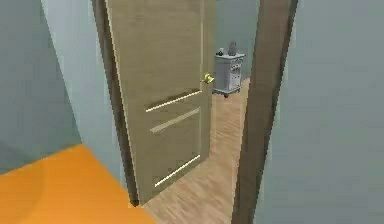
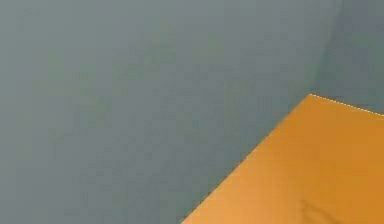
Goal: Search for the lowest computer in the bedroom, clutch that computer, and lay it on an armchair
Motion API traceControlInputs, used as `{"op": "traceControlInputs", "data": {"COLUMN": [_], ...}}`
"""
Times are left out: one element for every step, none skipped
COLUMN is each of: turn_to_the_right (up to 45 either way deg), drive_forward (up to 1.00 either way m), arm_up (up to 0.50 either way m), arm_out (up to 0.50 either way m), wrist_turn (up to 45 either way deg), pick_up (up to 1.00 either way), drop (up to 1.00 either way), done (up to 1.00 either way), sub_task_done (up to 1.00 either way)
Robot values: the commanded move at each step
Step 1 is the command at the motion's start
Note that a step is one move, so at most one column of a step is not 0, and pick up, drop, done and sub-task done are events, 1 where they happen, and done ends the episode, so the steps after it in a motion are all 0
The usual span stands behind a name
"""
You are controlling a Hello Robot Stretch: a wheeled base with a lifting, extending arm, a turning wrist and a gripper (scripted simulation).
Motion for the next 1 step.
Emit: {"op": "traceControlInputs", "data": {"turn_to_the_right": [-45.0], "drive_forward": [0.0], "arm_up": [0.0], "arm_out": [0.0], "wrist_turn": [0.0], "pick_up": [0.0], "drop": [0.0], "done": [0.0], "sub_task_done": [0.0]}}
